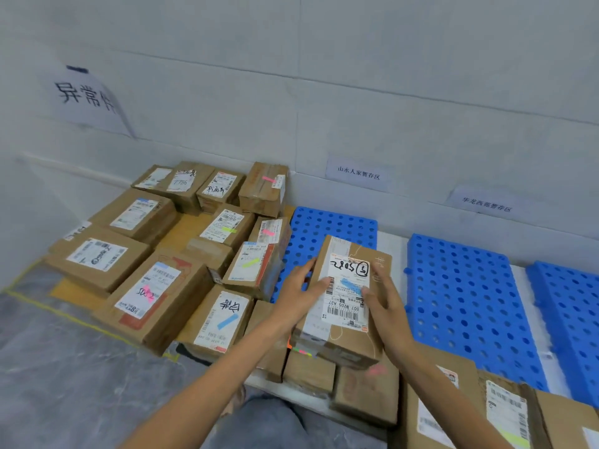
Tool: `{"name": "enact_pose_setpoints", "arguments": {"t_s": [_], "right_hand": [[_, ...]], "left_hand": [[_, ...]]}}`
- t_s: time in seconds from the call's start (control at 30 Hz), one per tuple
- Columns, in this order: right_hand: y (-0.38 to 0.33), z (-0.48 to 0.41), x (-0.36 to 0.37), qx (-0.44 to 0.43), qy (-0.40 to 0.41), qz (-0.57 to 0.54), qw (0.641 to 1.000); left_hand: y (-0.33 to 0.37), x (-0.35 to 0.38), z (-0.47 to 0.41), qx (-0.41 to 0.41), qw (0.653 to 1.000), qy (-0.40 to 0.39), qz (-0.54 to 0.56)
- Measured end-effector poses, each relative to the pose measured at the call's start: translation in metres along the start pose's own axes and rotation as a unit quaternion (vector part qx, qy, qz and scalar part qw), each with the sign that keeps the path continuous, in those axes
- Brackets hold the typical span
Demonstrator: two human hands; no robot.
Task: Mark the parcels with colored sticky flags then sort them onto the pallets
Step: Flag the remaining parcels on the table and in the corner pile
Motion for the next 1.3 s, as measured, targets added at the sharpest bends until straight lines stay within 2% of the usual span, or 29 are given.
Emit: {"name": "enact_pose_setpoints", "arguments": {"t_s": [0.1,0.23,0.43,0.53,0.67,0.73,0.83,0.97,1.2,1.3], "right_hand": [[-0.030,-0.036,0.035,-0.018,-0.002,-0.028,0.999],[-0.052,-0.072,0.098,0.016,-0.041,-0.079,0.996],[-0.070,-0.117,0.232,0.014,-0.194,-0.128,0.973],[-0.068,-0.143,0.297,0.012,-0.221,-0.099,0.970],[-0.057,-0.181,0.377,0.037,-0.211,-0.083,0.973],[-0.041,-0.207,0.411,0.072,-0.187,-0.070,0.977],[-0.007,-0.236,0.449,0.158,-0.131,-0.115,0.972],[0.015,-0.260,0.473,0.224,-0.078,-0.134,0.962],[0.032,-0.276,0.495,0.244,-0.076,-0.098,0.962],[0.050,-0.263,0.498,0.262,-0.081,-0.060,0.960]], "left_hand": [[0.020,-0.044,-0.002,0.004,0.997,0.019,0.078],[0.024,-0.108,-0.007,-0.029,0.985,0.013,0.170],[0.024,-0.240,-0.024,-0.069,0.970,0.089,0.214],[0.016,-0.306,-0.044,-0.112,0.956,0.129,0.240],[0.013,-0.380,-0.086,-0.146,0.957,0.150,0.202],[0.014,-0.409,-0.113,-0.174,0.959,0.134,0.177],[0.013,-0.445,-0.159,-0.238,0.954,0.100,0.154],[0.012,-0.471,-0.215,-0.288,0.953,0.050,0.075],[0.010,-0.492,-0.256,-0.270,0.963,0.003,0.021],[-0.005,-0.486,-0.266,-0.229,0.973,-0.004,-0.033]]}}
Point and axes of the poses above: each hand's wrist, its own z-axis away from the middle knuckle, its own x-axis out of the palm, y = z × x, the point moved 9 cm from there along -z, towards the middle knuckle, and after that the axes turned 14 degrees about -x, right-handed, at the moved point
